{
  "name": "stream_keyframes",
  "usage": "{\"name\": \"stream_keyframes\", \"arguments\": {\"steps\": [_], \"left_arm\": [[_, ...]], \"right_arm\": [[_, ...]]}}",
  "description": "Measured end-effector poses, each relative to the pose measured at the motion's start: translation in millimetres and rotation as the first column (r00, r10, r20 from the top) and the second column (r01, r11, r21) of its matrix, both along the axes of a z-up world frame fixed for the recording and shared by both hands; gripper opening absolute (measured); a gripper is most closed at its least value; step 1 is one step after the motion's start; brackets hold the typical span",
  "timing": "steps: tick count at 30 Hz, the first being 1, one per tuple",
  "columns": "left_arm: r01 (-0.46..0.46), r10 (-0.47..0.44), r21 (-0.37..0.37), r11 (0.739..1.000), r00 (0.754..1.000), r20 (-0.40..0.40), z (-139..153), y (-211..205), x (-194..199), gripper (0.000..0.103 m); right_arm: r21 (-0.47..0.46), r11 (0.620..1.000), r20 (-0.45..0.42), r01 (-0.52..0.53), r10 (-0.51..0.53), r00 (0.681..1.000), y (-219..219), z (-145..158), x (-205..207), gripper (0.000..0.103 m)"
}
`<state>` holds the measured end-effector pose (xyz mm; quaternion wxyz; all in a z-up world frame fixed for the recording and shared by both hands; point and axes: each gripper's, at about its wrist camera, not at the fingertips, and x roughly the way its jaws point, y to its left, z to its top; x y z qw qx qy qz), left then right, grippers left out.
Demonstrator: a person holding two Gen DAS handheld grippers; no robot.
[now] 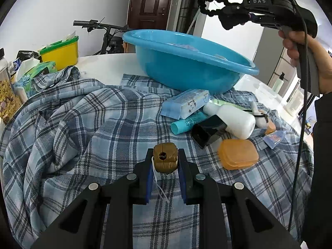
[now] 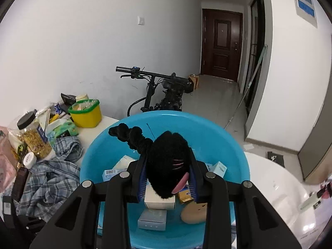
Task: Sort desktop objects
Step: 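Carry the black plush toy over the basin with the right tool while the left tool holds the brown item, then carry the brown item over the basin with the left tool while the right tool holds the plush toy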
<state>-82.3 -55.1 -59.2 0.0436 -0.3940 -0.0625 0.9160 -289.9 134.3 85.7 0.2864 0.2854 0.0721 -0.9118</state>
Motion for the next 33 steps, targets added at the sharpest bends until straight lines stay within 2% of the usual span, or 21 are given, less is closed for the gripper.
{"name": "stream_keyframes", "arguments": {"steps": [6, 11, 15, 20, 25, 29, 33], "left_arm": [[-0.031, 0.031, -0.003, 1.0, 1.0, -0.003, 1, -3, -1, 0.022], [-0.035, 0.034, -0.034, 0.999, 0.999, -0.014, 19, -1, 1, 0.022], [-0.025, 0.022, -0.044, 0.999, 0.998, -0.061, 56, -1, -1, 0.022], [-0.044, 0.03, -0.11, 0.993, 0.992, -0.126, 101, 0, -25, 0.022], [-0.029, 0.012, -0.091, 0.995, 0.982, -0.187, 144, 1, -59, 0.022], [-0.008, -0.021, -0.122, 0.992, 0.972, -0.235, 171, 13, -86, 0.022], [0.031, -0.061, -0.119, 0.992, 0.963, -0.261, 184, 25, -111, 0.022]], "right_arm": [[-0.023, 1.0, 0.019, -0.02, 0.021, 1.0, -1, -2, -2, 0.032], [-0.036, 0.999, 0.008, -0.013, 0.014, 1.0, 6, 3, 1, 0.032], [-0.077, 0.997, 0.012, -0.003, 0.004, 1.0, 21, 7, -1, 0.032], [-0.106, 0.994, 0.017, 0.003, -0.001, 1.0, 30, 9, -4, 0.032], [-0.13, 0.992, 0.01, 0.004, -0.002, 1.0, 37, 14, -2, 0.032], [-0.124, 0.992, 0.017, 0.002, 0.001, 1.0, 37, 13, -4, 0.032], [-0.11, 0.994, 0.022, 0.001, 0.002, 1.0, 34, 11, -6, 0.032]]}}
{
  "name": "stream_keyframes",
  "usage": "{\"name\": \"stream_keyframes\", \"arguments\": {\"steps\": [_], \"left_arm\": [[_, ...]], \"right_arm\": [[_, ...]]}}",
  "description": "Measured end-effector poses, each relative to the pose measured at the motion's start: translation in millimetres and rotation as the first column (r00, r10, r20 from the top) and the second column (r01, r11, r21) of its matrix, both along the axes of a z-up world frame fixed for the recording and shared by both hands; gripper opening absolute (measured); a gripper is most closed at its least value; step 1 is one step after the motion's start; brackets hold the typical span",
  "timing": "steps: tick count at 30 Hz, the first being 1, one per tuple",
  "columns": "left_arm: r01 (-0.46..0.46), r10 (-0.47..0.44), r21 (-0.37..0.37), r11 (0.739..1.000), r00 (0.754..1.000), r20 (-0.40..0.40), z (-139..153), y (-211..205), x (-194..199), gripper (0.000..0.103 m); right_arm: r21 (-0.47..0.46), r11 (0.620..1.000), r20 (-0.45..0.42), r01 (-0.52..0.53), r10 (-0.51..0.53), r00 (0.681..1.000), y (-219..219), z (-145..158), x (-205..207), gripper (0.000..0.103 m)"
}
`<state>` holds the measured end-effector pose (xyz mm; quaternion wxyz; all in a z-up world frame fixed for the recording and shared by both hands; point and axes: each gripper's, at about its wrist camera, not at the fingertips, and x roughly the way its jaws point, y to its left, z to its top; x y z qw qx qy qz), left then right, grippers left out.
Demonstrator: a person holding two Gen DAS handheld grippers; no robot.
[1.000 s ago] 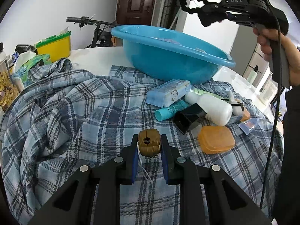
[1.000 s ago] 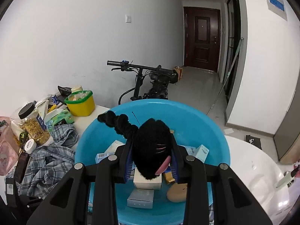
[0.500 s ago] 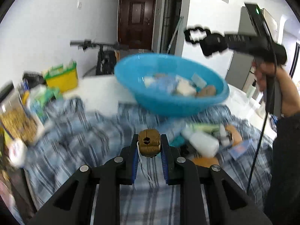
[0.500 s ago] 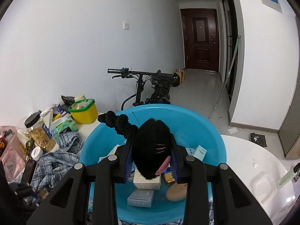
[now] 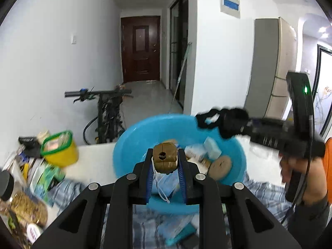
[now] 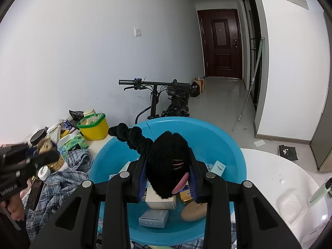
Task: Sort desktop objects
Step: 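Carry the brown item over the basin with the left tool while the right tool holds the plush toy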
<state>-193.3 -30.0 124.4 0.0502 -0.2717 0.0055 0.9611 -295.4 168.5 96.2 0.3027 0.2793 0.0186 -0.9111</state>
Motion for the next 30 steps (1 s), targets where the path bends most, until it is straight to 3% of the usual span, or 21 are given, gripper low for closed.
{"name": "stream_keyframes", "arguments": {"steps": [9, 15, 20, 24, 30], "left_arm": [[0.001, -0.001, -0.019, 1.0, 1.0, 0.018, -8, 11, -60, 0.022], [-0.009, 0.013, -0.039, 0.999, 0.997, 0.08, -36, 4, -101, 0.022], [-0.025, 0.028, -0.026, 0.999, 0.993, 0.118, -63, -6, -111, 0.022], [-0.04, 0.056, -0.12, 0.992, 0.989, 0.134, -74, -2, -113, 0.023], [-0.054, 0.066, -0.093, 0.994, 0.989, 0.133, -72, -14, -115, 0.022]], "right_arm": [[0.039, 0.999, 0.003, 0.022, -0.023, 1.0, -4, -6, -3, 0.032], [0.065, 0.998, 0.012, 0.02, -0.021, 1.0, -12, -12, -6, 0.032], [0.074, 0.997, 0.015, 0.025, -0.026, 1.0, -13, -17, -9, 0.032], [0.063, 0.997, 0.005, 0.043, -0.043, 0.999, -11, -19, -10, 0.032], [0.075, 0.996, 0.017, 0.049, -0.051, 0.999, -15, -25, -14, 0.032]]}}
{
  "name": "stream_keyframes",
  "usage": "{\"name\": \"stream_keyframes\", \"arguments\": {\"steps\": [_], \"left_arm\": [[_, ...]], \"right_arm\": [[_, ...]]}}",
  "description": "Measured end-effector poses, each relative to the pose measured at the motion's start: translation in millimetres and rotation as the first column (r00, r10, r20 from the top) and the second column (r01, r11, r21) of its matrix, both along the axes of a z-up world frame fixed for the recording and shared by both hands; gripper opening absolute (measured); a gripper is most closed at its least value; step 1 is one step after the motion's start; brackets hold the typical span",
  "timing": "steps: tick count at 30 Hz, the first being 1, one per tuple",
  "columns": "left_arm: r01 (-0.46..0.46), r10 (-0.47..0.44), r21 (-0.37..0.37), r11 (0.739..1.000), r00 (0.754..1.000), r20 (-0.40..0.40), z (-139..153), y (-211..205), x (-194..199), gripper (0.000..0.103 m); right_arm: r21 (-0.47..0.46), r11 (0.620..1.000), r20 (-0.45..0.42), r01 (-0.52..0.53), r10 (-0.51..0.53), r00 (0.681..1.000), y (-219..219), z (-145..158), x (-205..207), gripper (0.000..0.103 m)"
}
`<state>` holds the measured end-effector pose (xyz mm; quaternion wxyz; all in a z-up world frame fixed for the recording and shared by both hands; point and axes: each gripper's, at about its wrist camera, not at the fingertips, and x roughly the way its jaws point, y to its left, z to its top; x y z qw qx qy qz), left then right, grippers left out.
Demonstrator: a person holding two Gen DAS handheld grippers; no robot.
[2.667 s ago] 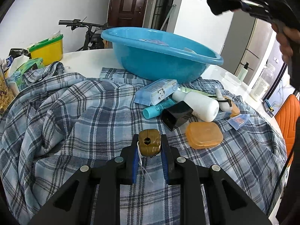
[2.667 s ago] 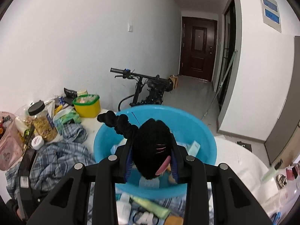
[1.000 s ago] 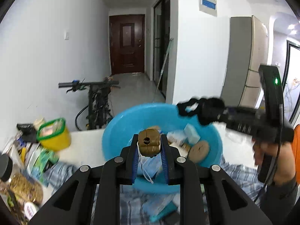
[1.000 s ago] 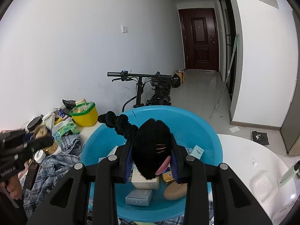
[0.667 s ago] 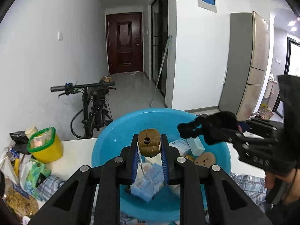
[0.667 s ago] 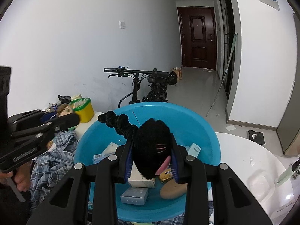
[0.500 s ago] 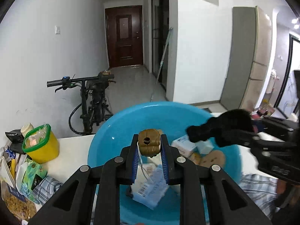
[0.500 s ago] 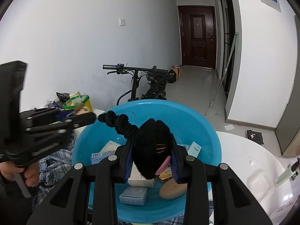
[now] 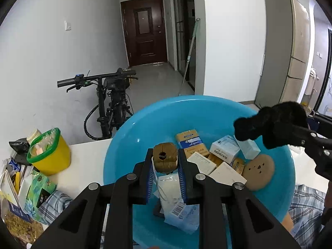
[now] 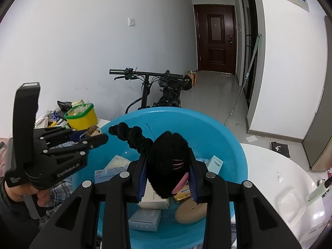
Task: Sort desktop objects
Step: 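Carry the brown item over the basin with the left tool while the right tool holds the plush toy, then open the right tool to drop the black plush toy into the basin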
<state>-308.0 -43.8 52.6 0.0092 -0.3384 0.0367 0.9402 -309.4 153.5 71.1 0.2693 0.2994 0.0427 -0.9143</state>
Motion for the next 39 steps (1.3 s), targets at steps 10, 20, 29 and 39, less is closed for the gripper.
{"name": "stream_keyframes", "arguments": {"steps": [10, 20, 29, 39], "left_arm": [[-0.014, 0.014, 0.012, 1.0, 1.0, 0.007, 1, -6, 0, 0.022], [-0.015, 0.015, 0.011, 1.0, 1.0, 0.001, 4, -5, 1, 0.022], [-0.029, 0.029, 0.025, 0.999, 1.0, -0.012, 7, -12, 3, 0.022], [-0.032, 0.033, 0.032, 0.999, 0.999, -0.009, 8, -17, 4, 0.022]], "right_arm": [[0.0, 1.0, 0.008, -0.008, 0.008, 1.0, -2, -2, 0, 0.032], [-0.001, 1.0, 0.003, 0.002, -0.002, 1.0, -1, -2, -2, 0.032], [-0.002, 1.0, -0.006, 0.022, -0.022, 1.0, 4, 1, -3, 0.032], [0.044, 0.996, -0.049, 0.078, -0.076, 0.996, 0, 3, 1, 0.102]]}}
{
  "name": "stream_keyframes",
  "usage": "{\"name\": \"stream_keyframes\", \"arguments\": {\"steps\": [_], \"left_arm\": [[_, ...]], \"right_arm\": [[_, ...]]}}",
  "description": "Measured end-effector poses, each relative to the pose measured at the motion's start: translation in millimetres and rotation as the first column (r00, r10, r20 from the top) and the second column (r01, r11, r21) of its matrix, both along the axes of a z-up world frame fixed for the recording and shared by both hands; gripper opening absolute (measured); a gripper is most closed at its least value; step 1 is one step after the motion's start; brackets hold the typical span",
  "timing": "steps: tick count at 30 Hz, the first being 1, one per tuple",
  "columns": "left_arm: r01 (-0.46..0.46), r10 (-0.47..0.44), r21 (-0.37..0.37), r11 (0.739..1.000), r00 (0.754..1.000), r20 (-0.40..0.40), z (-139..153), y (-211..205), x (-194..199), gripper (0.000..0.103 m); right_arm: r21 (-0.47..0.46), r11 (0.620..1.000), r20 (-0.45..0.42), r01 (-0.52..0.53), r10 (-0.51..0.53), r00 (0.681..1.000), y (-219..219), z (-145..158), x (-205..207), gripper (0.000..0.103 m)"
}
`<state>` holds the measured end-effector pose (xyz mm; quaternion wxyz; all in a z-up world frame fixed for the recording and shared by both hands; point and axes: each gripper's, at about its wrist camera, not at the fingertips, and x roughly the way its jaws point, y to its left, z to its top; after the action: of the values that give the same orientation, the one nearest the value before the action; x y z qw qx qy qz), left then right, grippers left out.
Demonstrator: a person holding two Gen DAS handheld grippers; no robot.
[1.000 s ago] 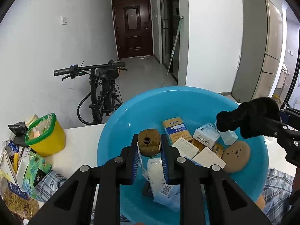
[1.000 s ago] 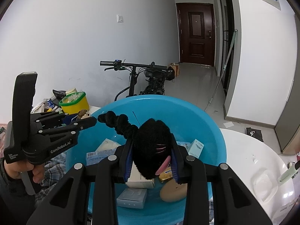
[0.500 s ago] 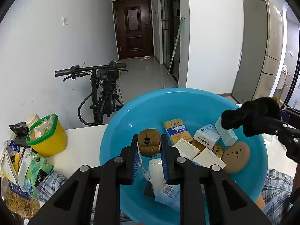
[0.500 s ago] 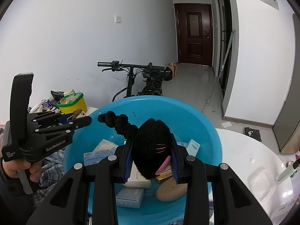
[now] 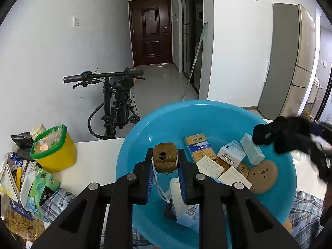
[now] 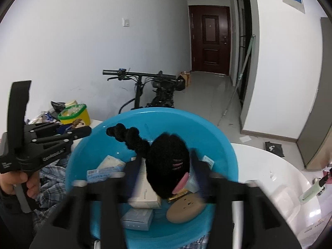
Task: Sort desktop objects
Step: 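Open the right tool to drop the black plush toy into the basin, then open the left tool to drop the brown item into the basin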
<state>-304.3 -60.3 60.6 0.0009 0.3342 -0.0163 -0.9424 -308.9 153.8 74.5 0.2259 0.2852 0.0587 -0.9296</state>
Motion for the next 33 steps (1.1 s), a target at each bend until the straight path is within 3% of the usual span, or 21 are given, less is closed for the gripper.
{"name": "stream_keyframes", "arguments": {"steps": [2, 14, 19, 33], "left_arm": [[0.001, -0.001, -0.002, 1.0, 1.0, 0.001, 0, 1, 0, 0.022], [-0.001, 0.001, 0.003, 1.0, 1.0, -0.006, 3, -1, 2, 0.022], [-0.002, 0.002, -0.001, 1.0, 1.0, -0.015, 6, -2, 3, 0.022], [-0.001, 0.001, 0.004, 1.0, 1.0, -0.019, 10, -3, 5, 0.022]], "right_arm": [[0.02, 1.0, -0.042, 0.023, -0.022, 0.999, -1, 4, 3, 0.103], [0.035, 0.999, -0.019, 0.018, -0.018, 1.0, -5, 0, 1, 0.103], [0.084, 0.996, -0.019, 0.013, -0.012, 1.0, -11, -3, 2, 0.103], [0.074, 0.997, -0.008, -0.011, 0.012, 1.0, -12, -5, 3, 0.103]]}}
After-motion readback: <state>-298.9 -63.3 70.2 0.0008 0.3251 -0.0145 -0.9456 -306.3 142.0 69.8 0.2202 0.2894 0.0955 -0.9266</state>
